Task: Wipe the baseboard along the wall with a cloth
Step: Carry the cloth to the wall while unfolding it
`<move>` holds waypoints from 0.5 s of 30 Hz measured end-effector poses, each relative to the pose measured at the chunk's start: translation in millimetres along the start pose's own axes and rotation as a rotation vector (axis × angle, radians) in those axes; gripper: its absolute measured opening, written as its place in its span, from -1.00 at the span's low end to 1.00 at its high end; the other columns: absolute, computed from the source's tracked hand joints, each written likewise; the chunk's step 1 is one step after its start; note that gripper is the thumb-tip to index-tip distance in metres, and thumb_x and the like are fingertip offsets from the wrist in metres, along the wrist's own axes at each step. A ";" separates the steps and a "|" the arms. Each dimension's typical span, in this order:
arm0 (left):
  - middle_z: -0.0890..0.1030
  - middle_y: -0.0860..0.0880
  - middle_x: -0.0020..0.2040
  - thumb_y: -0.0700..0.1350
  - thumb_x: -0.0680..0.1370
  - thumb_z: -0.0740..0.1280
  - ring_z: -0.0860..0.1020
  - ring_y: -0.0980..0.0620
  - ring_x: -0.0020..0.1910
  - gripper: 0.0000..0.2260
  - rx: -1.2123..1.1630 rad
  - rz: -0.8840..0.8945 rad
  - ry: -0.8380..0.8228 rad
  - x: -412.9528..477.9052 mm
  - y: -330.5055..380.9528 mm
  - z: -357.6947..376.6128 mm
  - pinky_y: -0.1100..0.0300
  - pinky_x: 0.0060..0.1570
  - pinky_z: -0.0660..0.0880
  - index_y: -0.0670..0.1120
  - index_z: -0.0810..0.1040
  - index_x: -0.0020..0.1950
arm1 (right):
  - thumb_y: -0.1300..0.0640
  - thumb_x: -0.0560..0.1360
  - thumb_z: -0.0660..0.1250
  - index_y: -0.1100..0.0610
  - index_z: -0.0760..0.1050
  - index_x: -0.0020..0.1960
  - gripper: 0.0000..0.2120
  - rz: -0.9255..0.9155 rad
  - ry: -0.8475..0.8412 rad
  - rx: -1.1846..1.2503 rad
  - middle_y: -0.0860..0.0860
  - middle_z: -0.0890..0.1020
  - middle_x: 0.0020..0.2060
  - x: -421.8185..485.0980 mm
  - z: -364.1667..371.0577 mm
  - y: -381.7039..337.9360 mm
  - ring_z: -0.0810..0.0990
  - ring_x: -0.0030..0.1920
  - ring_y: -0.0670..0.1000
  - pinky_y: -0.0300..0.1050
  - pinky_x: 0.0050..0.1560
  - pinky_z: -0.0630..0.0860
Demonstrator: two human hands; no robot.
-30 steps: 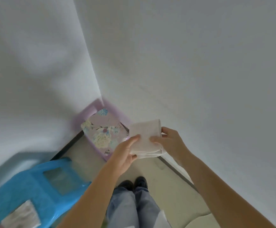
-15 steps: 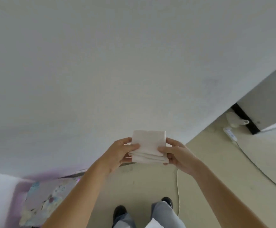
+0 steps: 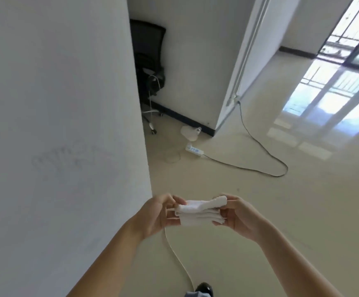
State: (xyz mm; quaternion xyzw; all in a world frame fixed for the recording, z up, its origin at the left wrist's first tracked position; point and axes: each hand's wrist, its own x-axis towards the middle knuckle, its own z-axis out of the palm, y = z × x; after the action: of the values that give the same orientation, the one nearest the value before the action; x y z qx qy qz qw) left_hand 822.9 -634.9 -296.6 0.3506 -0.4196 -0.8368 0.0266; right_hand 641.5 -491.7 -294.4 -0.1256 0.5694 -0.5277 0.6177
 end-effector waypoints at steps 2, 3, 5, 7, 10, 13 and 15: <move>0.58 -0.11 -0.19 -0.09 0.44 0.21 0.57 -0.08 -0.21 -0.78 0.104 -0.023 -0.049 44.3 12.1 40.7 0.07 -0.17 0.56 -0.20 0.57 -0.23 | 0.27 0.51 0.07 0.26 0.55 -0.25 -0.69 0.026 0.091 0.039 0.15 0.55 -0.33 -3.6 -49.3 -22.3 0.54 -0.36 0.09 -0.06 -0.28 0.54; 0.58 -0.07 -0.23 -0.02 0.42 0.27 0.57 -0.06 -0.21 -0.77 0.197 -0.015 -0.070 67.2 17.8 61.3 0.09 -0.18 0.55 -0.18 0.56 -0.23 | 0.20 0.50 0.06 0.27 0.55 -0.25 -0.66 0.036 0.123 0.037 0.17 0.57 -0.32 -4.8 -73.2 -32.6 0.53 -0.34 0.11 -0.06 -0.25 0.54; 0.54 -0.04 -0.28 -0.01 0.46 0.39 0.56 0.04 -0.29 -0.80 0.411 0.032 -0.080 112.5 27.0 102.3 0.17 -0.26 0.54 -0.14 0.52 -0.21 | 0.13 0.48 0.16 0.27 0.55 -0.27 -0.71 0.029 0.183 -0.039 0.17 0.53 -0.32 -5.2 -117.1 -52.1 0.51 -0.32 0.10 -0.07 -0.22 0.53; 0.49 -0.04 -0.34 -0.12 0.47 0.44 0.49 0.13 -0.42 -0.80 0.580 0.087 -0.060 155.5 32.8 141.9 0.27 -0.39 0.49 -0.12 0.46 -0.25 | 0.15 0.34 0.36 0.22 0.53 -0.26 -0.88 -0.018 0.267 -0.164 0.11 0.47 -0.33 -4.6 -154.3 -68.7 0.49 -0.32 0.05 -0.11 -0.22 0.53; 0.45 -0.04 -0.31 -0.18 0.43 0.47 0.45 0.10 -0.40 -0.77 0.738 0.150 -0.034 216.7 40.6 183.6 0.31 -0.49 0.41 -0.12 0.41 -0.21 | 0.23 0.15 0.44 0.10 0.52 -0.17 -0.74 -0.084 0.436 -0.321 0.09 0.50 -0.28 6.6 -199.2 -88.4 0.48 -0.29 0.02 -0.20 -0.28 0.50; 0.50 -0.06 -0.18 -0.13 0.40 0.49 0.53 0.03 -0.26 -0.71 0.823 0.136 -0.027 277.4 57.7 211.8 0.26 -0.42 0.47 -0.12 0.47 0.03 | 0.21 0.08 0.43 0.02 0.50 -0.09 -0.59 -0.145 0.607 -0.369 0.05 0.56 -0.24 34.2 -239.0 -108.3 0.49 -0.26 -0.01 -0.17 -0.24 0.46; 0.55 -0.04 -0.21 -0.07 0.41 0.46 0.55 0.04 -0.28 -0.77 0.879 0.133 -0.051 319.2 74.6 228.5 0.23 -0.39 0.48 -0.12 0.54 0.00 | 0.20 0.09 0.43 0.01 0.51 -0.15 -0.66 -0.192 0.698 -0.394 -0.03 0.55 -0.30 57.7 -263.3 -127.3 0.48 -0.30 -0.07 -0.19 -0.28 0.43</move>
State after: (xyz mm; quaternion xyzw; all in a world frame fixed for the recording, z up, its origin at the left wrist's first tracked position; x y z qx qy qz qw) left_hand 424.8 -634.9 -331.2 0.2799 -0.7578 -0.5837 -0.0817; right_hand 344.8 -472.6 -315.4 -0.1072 0.8207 -0.4746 0.2995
